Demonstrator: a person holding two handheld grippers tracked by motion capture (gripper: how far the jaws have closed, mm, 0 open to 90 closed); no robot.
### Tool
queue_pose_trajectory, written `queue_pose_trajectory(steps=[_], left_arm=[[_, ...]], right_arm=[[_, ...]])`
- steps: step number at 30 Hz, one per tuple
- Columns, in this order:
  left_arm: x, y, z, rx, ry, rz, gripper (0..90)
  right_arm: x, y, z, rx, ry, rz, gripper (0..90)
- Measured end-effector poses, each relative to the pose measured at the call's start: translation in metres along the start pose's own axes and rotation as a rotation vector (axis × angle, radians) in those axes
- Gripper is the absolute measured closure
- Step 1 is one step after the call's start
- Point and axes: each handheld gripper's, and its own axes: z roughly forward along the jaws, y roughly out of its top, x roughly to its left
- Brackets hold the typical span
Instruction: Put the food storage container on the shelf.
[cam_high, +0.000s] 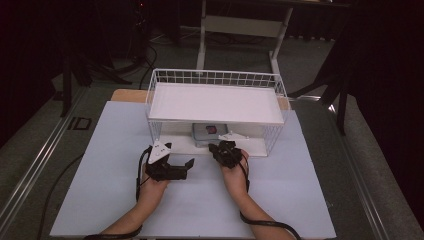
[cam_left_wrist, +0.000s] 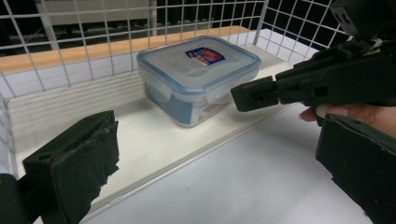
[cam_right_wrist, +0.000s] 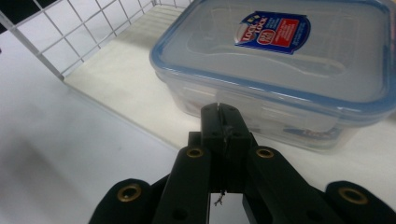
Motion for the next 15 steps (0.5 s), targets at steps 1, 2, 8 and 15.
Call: queue_pose_trajectory(steps=[1,2,8,15], left_arm=[[0.0001,0.0000,-0.0004,-0.003,0.001,0.000,0.5],[0.0002,0.0002,-0.0006,0.000,0.002,0.001,0.5],[0.0012,0.0001,-0.0011,-0.004,0.004,-0.007,0.5],[0.0014,-0.0009,0.0002,-0.011,-0.019,0.012,0.5]], right_arm=[[0.0004,0.0013,0.0011,-0.004,-0.007,-0.005,89.9],[0.0004,0.0024,0.0021,-0.003,-0.009,-0.004,89.9],[-0.0016,0.0081,0.0088,-0.003,-0.007,-0.002,89.6],[-0.0009,0.0099,0.0075,-0.005,-0.019,-0.015,86.4]])
